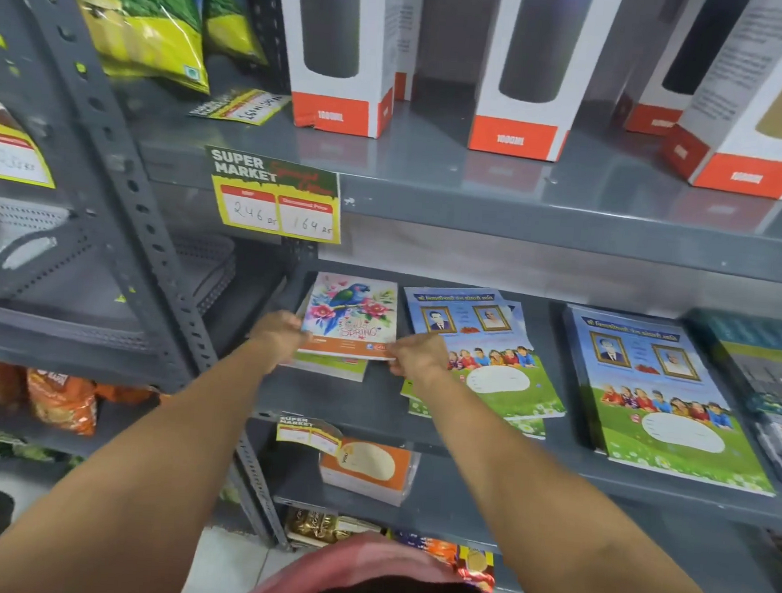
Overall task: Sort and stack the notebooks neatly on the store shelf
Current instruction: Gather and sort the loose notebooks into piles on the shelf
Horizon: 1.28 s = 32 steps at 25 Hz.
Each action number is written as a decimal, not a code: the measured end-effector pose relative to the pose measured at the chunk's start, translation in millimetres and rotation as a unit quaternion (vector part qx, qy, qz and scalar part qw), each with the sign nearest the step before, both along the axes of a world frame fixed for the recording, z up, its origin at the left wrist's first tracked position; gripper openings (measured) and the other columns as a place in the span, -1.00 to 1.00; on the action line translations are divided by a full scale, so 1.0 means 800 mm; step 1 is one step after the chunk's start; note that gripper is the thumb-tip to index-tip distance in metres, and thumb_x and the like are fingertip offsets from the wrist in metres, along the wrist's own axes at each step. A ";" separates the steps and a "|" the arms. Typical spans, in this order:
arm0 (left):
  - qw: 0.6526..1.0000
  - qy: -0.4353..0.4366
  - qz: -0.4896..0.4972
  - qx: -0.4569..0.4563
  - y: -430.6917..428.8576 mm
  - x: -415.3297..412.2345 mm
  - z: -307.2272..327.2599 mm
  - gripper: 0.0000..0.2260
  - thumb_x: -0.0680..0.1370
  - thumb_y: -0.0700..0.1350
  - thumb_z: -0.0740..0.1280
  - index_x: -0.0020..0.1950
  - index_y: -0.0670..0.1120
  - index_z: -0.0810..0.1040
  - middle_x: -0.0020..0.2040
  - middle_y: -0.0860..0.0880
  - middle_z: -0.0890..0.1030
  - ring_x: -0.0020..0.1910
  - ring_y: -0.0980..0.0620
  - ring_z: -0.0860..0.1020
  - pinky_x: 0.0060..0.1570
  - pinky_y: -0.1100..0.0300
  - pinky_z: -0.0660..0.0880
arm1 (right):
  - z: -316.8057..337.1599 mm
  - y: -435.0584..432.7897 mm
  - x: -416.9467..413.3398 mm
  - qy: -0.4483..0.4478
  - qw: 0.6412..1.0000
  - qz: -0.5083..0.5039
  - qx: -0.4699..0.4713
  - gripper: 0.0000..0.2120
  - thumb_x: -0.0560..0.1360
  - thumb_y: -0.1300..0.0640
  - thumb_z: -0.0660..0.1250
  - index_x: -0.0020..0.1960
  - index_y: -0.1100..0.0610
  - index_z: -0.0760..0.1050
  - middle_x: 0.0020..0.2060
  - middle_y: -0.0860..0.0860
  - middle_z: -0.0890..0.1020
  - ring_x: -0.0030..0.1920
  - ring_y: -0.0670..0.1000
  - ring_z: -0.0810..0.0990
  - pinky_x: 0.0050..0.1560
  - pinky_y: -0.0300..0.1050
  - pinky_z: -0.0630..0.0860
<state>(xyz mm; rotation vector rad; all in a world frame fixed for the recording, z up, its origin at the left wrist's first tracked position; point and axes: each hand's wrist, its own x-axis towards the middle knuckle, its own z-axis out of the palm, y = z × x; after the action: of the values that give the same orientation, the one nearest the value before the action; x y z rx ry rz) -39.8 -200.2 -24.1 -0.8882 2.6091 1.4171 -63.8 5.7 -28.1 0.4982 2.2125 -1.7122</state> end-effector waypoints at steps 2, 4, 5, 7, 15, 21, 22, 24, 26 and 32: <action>0.993 -0.055 -0.034 -0.098 -0.016 0.015 -0.008 -0.78 0.47 -0.12 0.41 0.07 -0.18 0.61 0.09 -0.21 0.64 0.01 -0.18 0.62 0.03 0.03 0.61 | -0.017 -0.018 0.007 -0.015 0.997 0.036 0.062 -0.86 0.44 0.27 0.44 -0.02 0.28 0.59 -0.07 0.21 0.68 -0.35 0.05 0.60 -0.26 -0.13 0.64; 0.988 -0.068 -0.050 -0.130 -0.019 0.026 -0.018 -0.82 0.44 -0.14 0.43 0.01 -0.17 0.62 0.05 -0.20 0.66 -0.02 -0.18 0.63 -0.02 0.09 0.58 | -0.032 -0.028 0.011 -0.024 0.995 0.064 0.075 -0.92 0.47 0.29 0.37 -0.04 0.23 0.54 0.04 0.24 0.66 -0.25 0.06 0.61 -0.17 -0.11 0.64; 0.988 -0.065 -0.045 -0.129 -0.017 0.028 -0.021 -0.82 0.44 -0.16 0.43 0.01 -0.17 0.62 0.06 -0.20 0.66 0.00 -0.19 0.63 -0.02 0.09 0.56 | -0.036 -0.030 0.012 -0.028 0.994 0.065 0.084 -0.92 0.48 0.26 0.36 -0.03 0.23 0.52 0.05 0.23 0.66 -0.21 0.07 0.64 -0.14 -0.12 0.64; 0.986 -0.078 -0.046 -0.140 -0.014 0.028 -0.018 -0.80 0.45 -0.18 0.38 0.05 -0.19 0.61 0.06 -0.20 0.66 0.00 -0.18 0.63 -0.07 0.11 0.54 | -0.038 -0.031 0.014 -0.036 0.992 0.045 0.114 -0.81 0.46 0.20 0.41 0.00 0.30 0.56 -0.01 0.19 0.70 -0.11 0.11 0.70 -0.04 -0.06 0.66; 0.972 -0.040 -0.016 -0.230 0.027 0.014 0.005 -0.64 0.42 -0.11 0.43 0.15 -0.15 0.44 0.17 -0.19 0.56 0.14 -0.17 0.56 0.01 0.01 0.52 | -0.013 0.029 0.001 0.022 0.987 0.013 0.159 -0.71 0.46 0.03 0.41 -0.36 0.15 0.48 -0.30 0.09 0.61 -0.33 0.04 0.61 -0.19 -0.11 0.62; 0.960 0.015 -0.161 -0.230 0.148 -0.005 -0.007 -0.70 0.46 -0.12 0.34 0.19 -0.10 0.52 0.16 -0.13 0.61 0.14 -0.14 0.58 0.05 0.10 0.53 | -0.016 0.183 -0.019 0.039 0.915 -0.015 0.400 -0.67 0.52 0.07 0.26 0.19 0.25 0.49 0.18 0.20 0.54 0.19 0.20 0.51 0.11 -0.01 0.51; 0.960 0.000 -0.197 -0.199 0.171 -0.004 -0.011 -0.76 0.47 -0.13 0.34 0.13 -0.10 0.57 0.12 -0.12 0.64 0.10 -0.13 0.60 0.00 0.13 0.53 | -0.021 0.200 -0.018 0.021 0.912 -0.008 0.410 -0.62 0.52 0.08 0.26 0.27 0.25 0.42 0.25 0.21 0.48 0.27 0.21 0.43 0.20 0.04 0.46; 0.952 -0.038 -0.250 -0.170 0.207 -0.004 -0.019 -0.83 0.46 -0.16 0.33 0.01 -0.15 0.62 0.02 -0.12 0.67 0.02 -0.12 0.63 -0.09 0.14 0.54 | -0.029 0.222 -0.015 -0.009 0.910 0.029 0.415 -0.52 0.54 0.05 0.27 0.38 0.24 0.30 0.32 0.20 0.42 0.34 0.21 0.37 0.28 0.06 0.41; 0.961 -0.064 -0.232 -0.138 0.229 -0.004 -0.026 -0.86 0.45 -0.19 0.32 -0.04 -0.18 0.59 -0.05 -0.12 0.65 -0.01 -0.11 0.64 -0.17 0.16 0.53 | -0.038 0.234 -0.014 -0.013 0.906 0.068 0.417 -0.52 0.55 0.03 0.24 0.38 0.25 0.31 0.30 0.20 0.47 0.32 0.21 0.43 0.29 0.05 0.41; 0.979 -0.080 -0.056 0.180 0.232 -0.009 -0.026 -0.85 0.52 -0.20 0.34 0.08 -0.19 0.56 -0.07 -0.12 0.65 -0.21 0.01 0.61 -0.25 0.12 0.60 | -0.034 0.256 -0.016 -0.044 0.940 0.029 0.336 -0.74 0.51 0.21 0.30 0.17 0.29 0.49 -0.01 0.16 0.60 -0.06 0.12 0.55 -0.07 -0.10 0.50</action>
<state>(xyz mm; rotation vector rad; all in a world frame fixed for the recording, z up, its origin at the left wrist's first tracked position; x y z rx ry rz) -47.2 -14.5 -45.2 -0.7590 2.1532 1.6365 -76.4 210.4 -55.7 0.6292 2.6761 -0.8386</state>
